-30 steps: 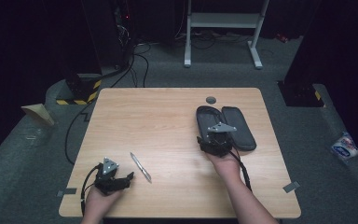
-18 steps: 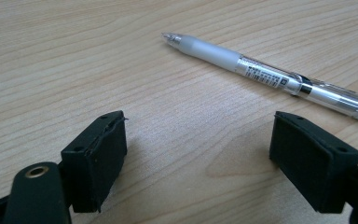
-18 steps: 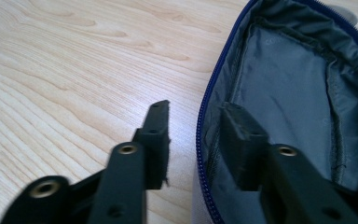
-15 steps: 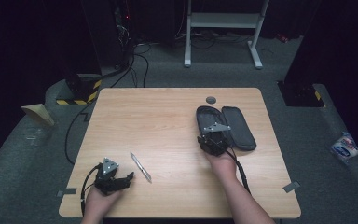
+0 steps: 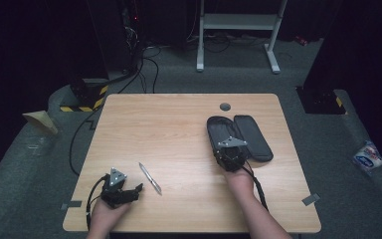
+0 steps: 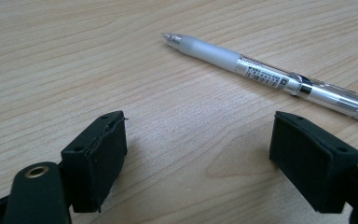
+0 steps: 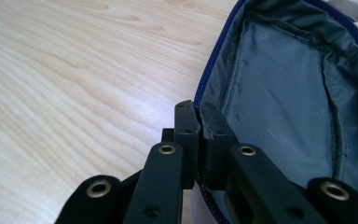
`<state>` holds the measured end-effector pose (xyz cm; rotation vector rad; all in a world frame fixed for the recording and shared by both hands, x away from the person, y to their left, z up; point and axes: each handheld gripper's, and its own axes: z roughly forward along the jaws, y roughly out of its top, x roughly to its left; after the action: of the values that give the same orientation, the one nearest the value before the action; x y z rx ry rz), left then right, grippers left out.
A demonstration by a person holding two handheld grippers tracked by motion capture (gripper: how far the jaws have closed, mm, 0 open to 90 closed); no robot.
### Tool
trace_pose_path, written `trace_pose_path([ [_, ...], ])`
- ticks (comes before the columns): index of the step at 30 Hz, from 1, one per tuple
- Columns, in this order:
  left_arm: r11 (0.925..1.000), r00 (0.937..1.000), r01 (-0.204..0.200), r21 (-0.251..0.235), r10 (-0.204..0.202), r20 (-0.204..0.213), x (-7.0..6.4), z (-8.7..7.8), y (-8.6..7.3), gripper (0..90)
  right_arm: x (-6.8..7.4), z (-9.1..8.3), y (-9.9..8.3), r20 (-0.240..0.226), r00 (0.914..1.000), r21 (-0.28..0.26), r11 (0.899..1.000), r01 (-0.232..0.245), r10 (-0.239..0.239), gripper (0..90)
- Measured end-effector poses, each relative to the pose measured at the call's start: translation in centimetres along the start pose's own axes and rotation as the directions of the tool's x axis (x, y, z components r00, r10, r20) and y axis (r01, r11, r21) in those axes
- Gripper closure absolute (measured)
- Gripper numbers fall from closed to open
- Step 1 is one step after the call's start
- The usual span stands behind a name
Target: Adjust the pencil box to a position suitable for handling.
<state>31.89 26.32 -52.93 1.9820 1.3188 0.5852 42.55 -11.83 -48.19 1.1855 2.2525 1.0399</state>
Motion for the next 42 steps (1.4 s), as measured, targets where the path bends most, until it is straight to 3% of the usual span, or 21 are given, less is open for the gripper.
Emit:
trace_pose_path([
  [10,1.0,1.0,0.0,0.0,0.0,-0.001,0.0,0.0,0.0,19.1,0.7,-2.1,-2.2,-0.029,0.999,-0.019,0.999,0.033,-0.034,85.7],
  [27,1.0,1.0,0.001,-0.001,-0.001,-0.003,0.0,0.0,0.0,19.6,0.1,-6.3,-6.4,-0.066,0.9968,-0.055,0.998,0.041,-0.044,82.6],
  [42,1.0,1.0,0.001,0.001,-0.001,-0.004,0.0,-0.1,0.0,19.9,-1.1,-8.6,-9.2,-0.026,0.9986,-0.07,0.997,0.044,-0.046,78.3],
])
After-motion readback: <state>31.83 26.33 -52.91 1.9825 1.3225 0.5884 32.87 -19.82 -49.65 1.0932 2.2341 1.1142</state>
